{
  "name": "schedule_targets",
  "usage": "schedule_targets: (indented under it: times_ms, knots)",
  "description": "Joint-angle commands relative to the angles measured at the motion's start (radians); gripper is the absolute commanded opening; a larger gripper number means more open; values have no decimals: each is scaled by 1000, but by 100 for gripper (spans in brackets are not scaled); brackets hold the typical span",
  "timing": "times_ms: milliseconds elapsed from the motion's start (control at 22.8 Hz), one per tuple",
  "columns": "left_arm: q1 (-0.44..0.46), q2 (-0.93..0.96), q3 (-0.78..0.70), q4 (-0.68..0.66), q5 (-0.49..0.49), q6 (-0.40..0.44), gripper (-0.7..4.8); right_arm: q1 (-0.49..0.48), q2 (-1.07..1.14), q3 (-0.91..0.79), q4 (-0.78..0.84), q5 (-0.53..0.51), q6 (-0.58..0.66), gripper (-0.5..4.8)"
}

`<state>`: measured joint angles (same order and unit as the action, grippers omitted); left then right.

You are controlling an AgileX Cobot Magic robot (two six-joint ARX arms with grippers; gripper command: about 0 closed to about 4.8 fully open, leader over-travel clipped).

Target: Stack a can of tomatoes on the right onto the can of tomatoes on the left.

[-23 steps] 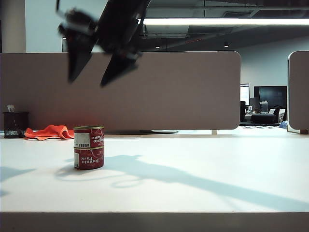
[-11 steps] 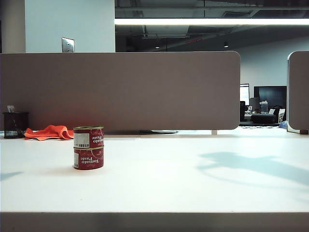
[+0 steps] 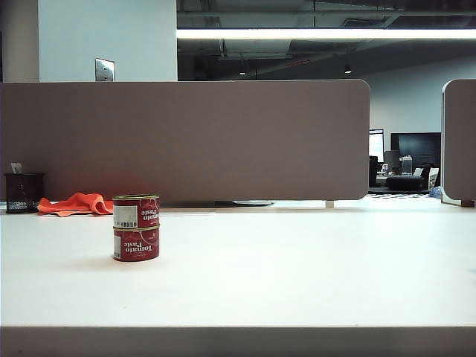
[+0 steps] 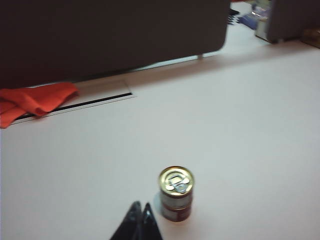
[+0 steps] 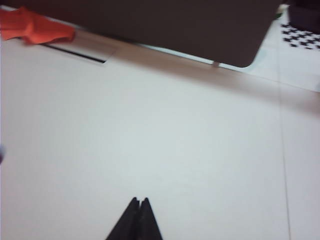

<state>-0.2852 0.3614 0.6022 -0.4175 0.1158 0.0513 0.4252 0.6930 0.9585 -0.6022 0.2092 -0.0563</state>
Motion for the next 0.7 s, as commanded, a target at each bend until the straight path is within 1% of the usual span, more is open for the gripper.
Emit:
schedule_targets:
  times_ms: [44,88,175,219,263,307,394,569,701]
  knots:
    - [3,-42,-71,29,-93,-7,-4,0,-118,-248,314,43,2,-8]
    - [3,-42,-95,35,-93,-7,-4,0,-158,-359,391,41,2,-8]
    - [3,-34,-120,63,-93,-7,-5,1,-173,-438,422,27,6,-7]
    - [3,-33,-157,115,-95,-4,-5,1,-179,-501,462,24,5,-7]
    - [3,-34,-179,151,-94,2,-5,1,-179,-529,493,24,5,-7]
    - [3,-37,-239,248,-94,1,-5,1,-180,-593,581,24,3,-7]
    - [3,-37,-330,384,-94,1,-5,1,-182,-671,701,16,4,-7]
    - [3,-37,-510,552,-94,-3,-5,1,-182,-803,854,16,4,-7]
    - [3,-38,-563,626,-94,-10,-5,1,-183,-845,921,12,16,-7]
